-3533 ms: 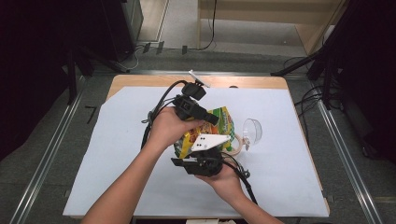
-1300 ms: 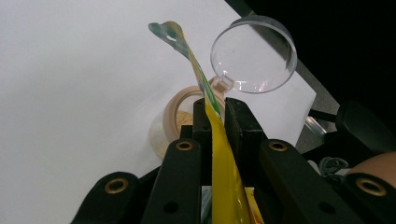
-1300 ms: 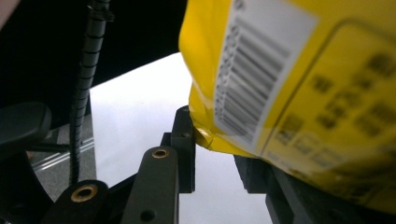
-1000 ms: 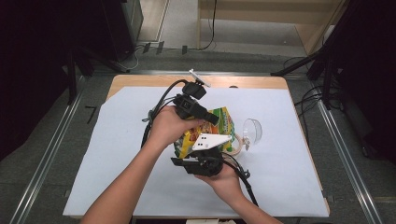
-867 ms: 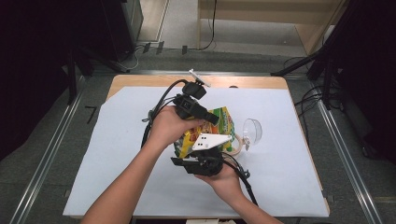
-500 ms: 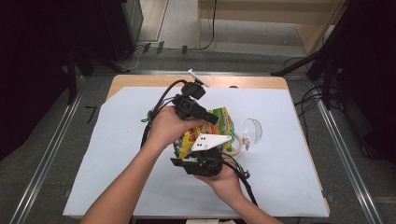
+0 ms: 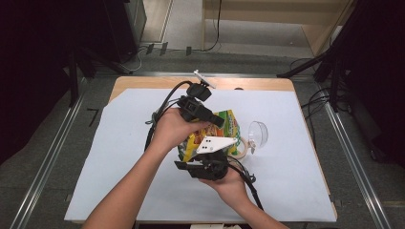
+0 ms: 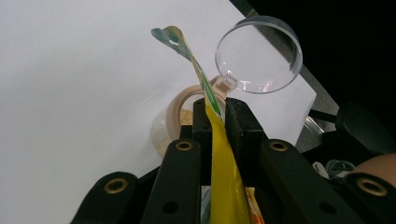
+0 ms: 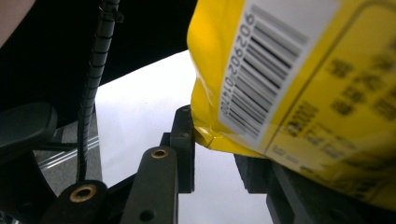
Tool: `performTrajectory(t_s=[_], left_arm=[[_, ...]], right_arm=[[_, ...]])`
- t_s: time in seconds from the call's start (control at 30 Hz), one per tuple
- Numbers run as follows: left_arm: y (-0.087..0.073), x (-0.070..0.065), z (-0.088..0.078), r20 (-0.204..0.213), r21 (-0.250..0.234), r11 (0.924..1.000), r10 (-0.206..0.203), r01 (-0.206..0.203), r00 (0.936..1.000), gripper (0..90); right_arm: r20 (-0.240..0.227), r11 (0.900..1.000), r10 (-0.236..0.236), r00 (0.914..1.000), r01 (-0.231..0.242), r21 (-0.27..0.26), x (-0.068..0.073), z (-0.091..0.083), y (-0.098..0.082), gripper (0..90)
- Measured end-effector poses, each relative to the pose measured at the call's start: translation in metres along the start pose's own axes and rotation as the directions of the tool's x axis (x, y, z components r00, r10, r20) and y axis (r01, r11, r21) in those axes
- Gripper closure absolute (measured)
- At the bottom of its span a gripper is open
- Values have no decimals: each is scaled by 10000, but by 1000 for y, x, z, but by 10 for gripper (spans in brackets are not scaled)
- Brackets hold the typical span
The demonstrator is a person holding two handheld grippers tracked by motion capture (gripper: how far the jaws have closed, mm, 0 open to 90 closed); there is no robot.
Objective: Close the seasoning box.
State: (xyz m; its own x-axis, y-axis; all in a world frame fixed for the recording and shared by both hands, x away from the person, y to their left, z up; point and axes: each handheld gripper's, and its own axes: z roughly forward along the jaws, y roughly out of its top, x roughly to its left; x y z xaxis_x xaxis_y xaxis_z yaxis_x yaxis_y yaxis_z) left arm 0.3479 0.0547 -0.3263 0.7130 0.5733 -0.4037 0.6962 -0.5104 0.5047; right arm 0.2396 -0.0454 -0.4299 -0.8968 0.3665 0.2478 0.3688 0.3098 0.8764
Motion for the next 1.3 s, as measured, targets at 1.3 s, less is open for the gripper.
performTrajectory(t_s=[1.3], left_arm=[[-1, -2, -1, 53, -50, 10000, 48, -48, 10000, 831]], right_arm=[[123, 9999, -78, 9999, 79, -90, 2, 1, -2, 728]])
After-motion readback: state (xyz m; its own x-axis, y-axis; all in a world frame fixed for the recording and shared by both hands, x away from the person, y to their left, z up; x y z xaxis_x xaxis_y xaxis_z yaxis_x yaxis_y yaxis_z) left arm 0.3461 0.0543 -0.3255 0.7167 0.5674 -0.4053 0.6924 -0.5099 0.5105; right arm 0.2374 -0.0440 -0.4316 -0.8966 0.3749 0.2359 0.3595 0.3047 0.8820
